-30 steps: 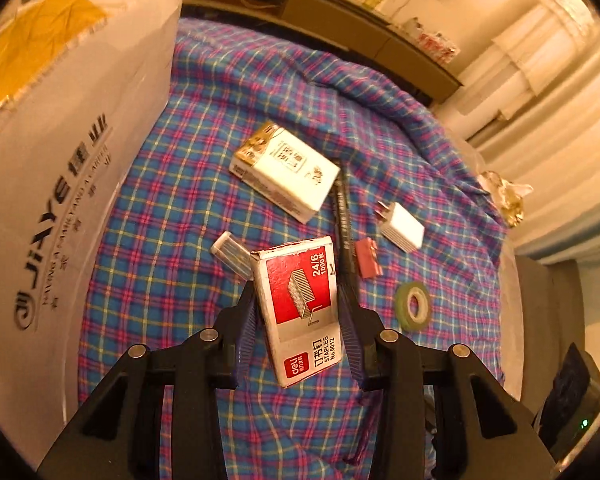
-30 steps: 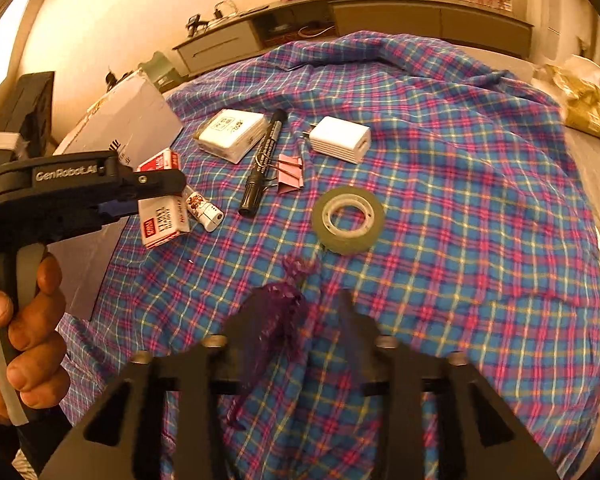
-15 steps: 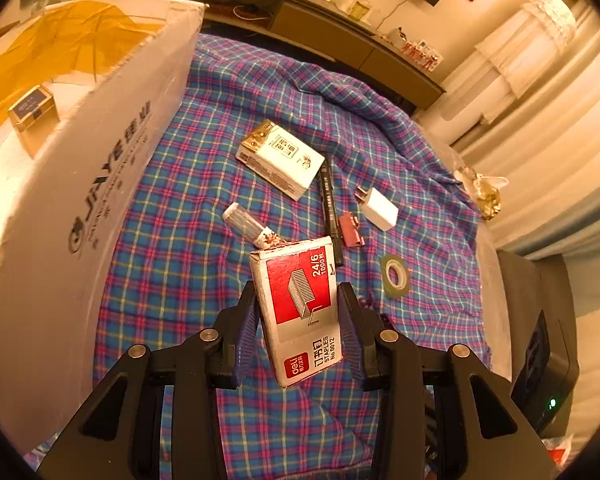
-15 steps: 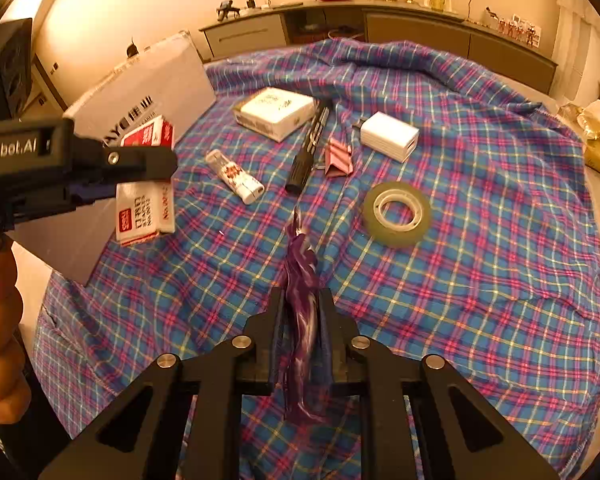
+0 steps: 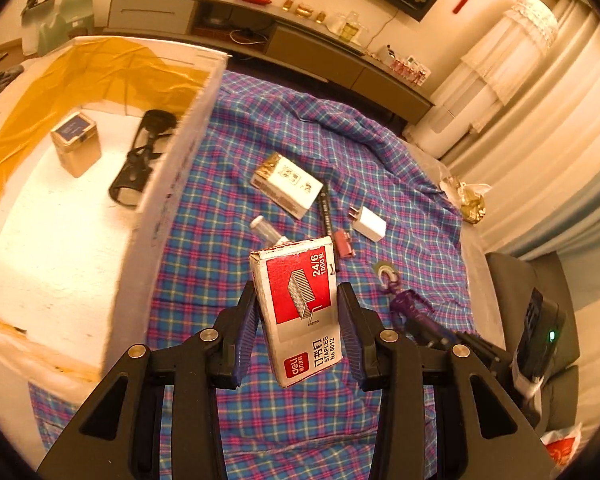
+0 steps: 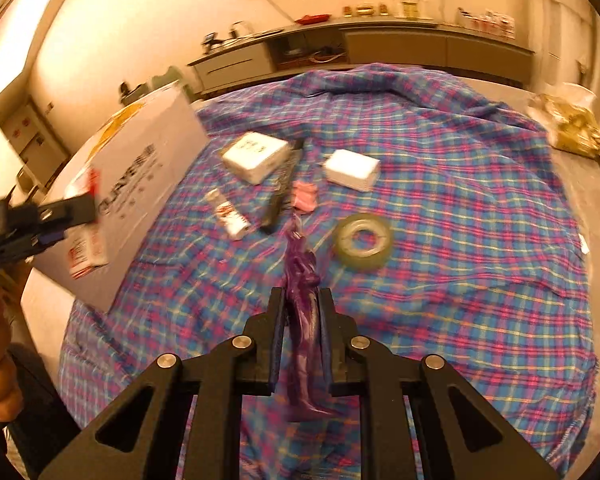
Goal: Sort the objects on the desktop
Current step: 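Carry the staple box and figurine with both tools over the cardboard box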
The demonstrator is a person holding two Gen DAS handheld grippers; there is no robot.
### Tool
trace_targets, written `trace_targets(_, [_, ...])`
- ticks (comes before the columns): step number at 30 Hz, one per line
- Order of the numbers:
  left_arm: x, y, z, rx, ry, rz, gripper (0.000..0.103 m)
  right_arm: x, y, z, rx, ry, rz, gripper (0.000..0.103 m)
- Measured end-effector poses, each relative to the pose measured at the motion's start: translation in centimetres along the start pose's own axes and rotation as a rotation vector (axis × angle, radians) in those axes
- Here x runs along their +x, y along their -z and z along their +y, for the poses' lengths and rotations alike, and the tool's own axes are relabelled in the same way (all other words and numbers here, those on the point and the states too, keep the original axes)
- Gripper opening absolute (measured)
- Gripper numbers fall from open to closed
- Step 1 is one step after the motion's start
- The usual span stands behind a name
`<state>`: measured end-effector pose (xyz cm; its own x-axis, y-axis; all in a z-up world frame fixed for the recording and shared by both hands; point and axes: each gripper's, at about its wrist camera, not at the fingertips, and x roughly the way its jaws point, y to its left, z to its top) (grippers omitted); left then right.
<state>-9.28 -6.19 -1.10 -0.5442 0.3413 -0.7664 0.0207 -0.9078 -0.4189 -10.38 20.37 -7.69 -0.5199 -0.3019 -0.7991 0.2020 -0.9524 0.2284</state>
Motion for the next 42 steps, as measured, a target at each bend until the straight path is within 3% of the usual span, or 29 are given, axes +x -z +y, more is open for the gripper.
trace_targets(5, [-0.7, 0.5, 0.6, -0.001, 0.003, 0.002, 0.041, -0.8, -0.1, -1.4, 0.04, 0.007, -0.009, 0.017])
trace_targets(13, [-2.7, 0.6, 0.9, 0.012, 0.016, -0.019, 0.041, -3.5, 0.1, 0.5, 0.011, -0.018, -0.049, 0.017])
trace_targets(23, [-5.8, 0.7, 4.0, -0.017, 0.002, -0.058, 0.041, -5.5, -0.7, 5.0, -0.045, -0.062, -0.076, 0.017])
trace_targets(32, [-8.1, -0.6, 6.7, -0.014, -0.056, -0.108, 0.041, -5.4, -1.9, 8.8, -0.089, -0.092, -0.071, 0.017])
trace_targets(42, [-10.5, -2.0, 8.3, -0.006, -0.06, -0.155, 0.041, -5.4, -3.8, 14.3, -0.162, -0.141, -0.074, 0.017])
